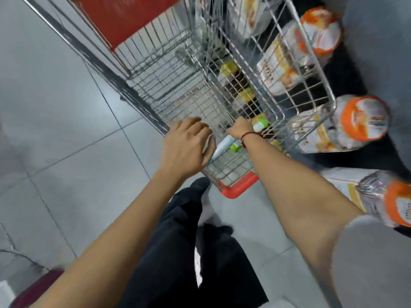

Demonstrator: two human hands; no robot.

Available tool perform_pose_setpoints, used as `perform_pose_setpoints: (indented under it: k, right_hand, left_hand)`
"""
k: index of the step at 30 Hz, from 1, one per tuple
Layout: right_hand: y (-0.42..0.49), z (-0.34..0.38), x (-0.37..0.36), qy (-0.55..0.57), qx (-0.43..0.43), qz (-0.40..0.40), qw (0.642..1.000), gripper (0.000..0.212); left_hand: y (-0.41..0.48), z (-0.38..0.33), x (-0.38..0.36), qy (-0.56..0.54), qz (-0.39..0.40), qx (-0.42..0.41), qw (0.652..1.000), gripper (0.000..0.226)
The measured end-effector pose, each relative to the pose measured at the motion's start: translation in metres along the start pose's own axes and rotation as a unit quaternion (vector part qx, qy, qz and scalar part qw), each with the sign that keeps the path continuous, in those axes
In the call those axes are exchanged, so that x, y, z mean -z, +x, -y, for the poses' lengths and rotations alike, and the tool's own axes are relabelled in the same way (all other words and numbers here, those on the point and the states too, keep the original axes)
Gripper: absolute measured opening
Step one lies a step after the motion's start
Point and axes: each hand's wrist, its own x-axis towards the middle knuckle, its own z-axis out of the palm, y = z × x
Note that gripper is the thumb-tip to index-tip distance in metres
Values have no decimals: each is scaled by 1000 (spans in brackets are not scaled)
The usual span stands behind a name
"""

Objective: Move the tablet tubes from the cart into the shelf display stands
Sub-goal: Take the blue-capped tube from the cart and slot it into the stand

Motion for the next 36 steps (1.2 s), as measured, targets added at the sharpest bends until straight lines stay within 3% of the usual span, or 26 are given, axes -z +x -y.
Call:
perform_pose_setpoints:
  k: [6, 12, 20, 23, 24, 27, 29, 33, 36]
  right_hand:
    - [31, 2, -24, -52, -27, -56, 997, 31]
    - [32, 6, -39, -124, -71, -24, 990, 40]
    - [23, 15, -13, 80, -51, 25, 995, 32]
    - [9, 10, 4, 128, -22, 52, 990, 12]
    - [3, 8, 10, 136, -14, 53, 989, 23]
    - [-20, -1, 29, 147, 10, 14, 989, 9]
    - [-35, -9, 44, 164, 18, -26, 986, 33]
    - [-75, -27, 84, 196, 41, -114, 973, 36]
    - [-110, -42, 116, 210, 49, -179, 960, 35]
  left_hand:
    - [-1, 2, -8, 19, -36, -1, 999, 33]
    - [-2, 2, -12, 25, -81, -11, 996, 32]
    - [-2, 2, -12, 33, -59, 0, 998, 33]
    - [-2, 1, -9, 31, -41, 7, 999, 32]
    - [-2, 0, -8, 32, -35, 8, 999, 31]
    - [-2, -1, -5, 37, -9, 10, 999, 30]
    - [-3, 0, -5, 43, 3, 4, 999, 30]
    - [-3, -2, -1, 50, 29, -11, 998, 36]
    - [1, -3, 1, 45, 39, 0, 998, 27]
